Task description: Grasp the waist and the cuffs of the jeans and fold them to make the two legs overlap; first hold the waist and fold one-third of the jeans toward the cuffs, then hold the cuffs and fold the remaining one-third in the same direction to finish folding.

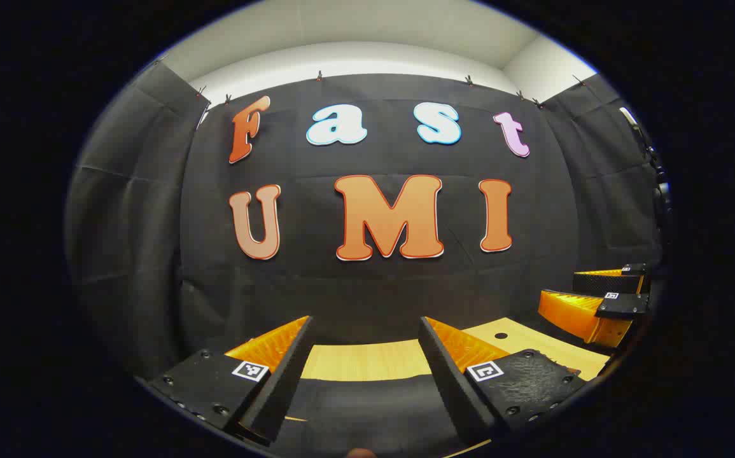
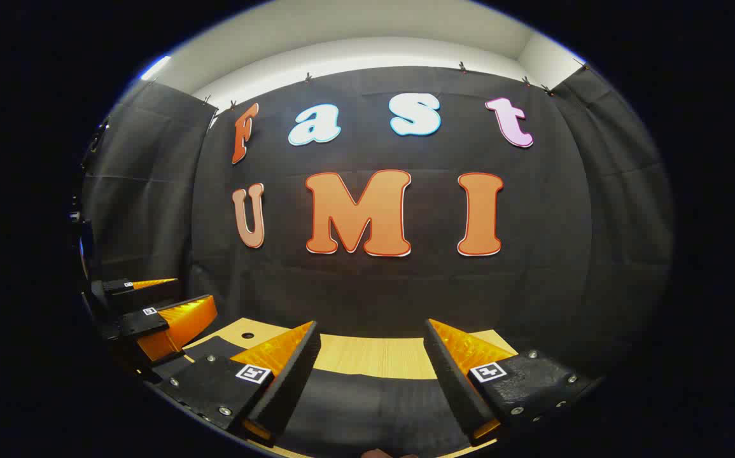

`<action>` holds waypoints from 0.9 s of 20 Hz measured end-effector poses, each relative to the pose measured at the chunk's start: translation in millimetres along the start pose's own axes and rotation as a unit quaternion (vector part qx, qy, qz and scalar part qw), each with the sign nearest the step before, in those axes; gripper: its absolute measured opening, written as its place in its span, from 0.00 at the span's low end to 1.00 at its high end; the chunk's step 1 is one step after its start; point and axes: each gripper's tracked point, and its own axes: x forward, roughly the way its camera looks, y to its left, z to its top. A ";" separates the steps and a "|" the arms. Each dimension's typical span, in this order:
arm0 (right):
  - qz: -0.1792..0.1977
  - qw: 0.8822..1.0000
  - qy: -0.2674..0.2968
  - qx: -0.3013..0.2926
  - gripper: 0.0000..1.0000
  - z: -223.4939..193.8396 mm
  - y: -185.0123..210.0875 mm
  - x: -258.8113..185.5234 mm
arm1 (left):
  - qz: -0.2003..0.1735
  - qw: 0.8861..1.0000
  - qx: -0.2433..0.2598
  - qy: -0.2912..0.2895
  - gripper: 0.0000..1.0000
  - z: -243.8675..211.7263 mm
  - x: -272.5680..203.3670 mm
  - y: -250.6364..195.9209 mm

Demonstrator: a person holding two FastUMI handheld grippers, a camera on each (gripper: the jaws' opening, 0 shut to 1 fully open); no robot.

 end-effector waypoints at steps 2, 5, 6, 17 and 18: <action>0.003 1.000 0.003 0.007 0.98 -1.7 3.8 0.0 | 0.003 1.000 0.001 -0.002 0.97 -0.8 -1.6 4.1; 0.003 1.000 0.004 0.012 0.98 -1.9 6.0 1.1 | 0.015 1.000 -0.002 -0.021 0.97 10.2 -3.5 14.8; 0.003 1.000 -0.002 0.005 0.98 1.8 8.4 2.1 | 0.026 0.999 0.004 -0.032 0.97 17.0 -4.8 22.6; 0.020 1.000 -0.003 -0.018 1.00 -2.3 34.6 10.9 | 0.044 0.998 0.012 -0.047 0.97 19.2 -10.7 40.9; 0.019 1.000 -0.003 -0.019 0.98 -2.5 35.8 10.7 | 0.045 0.998 0.011 -0.047 0.97 19.9 -11.5 43.3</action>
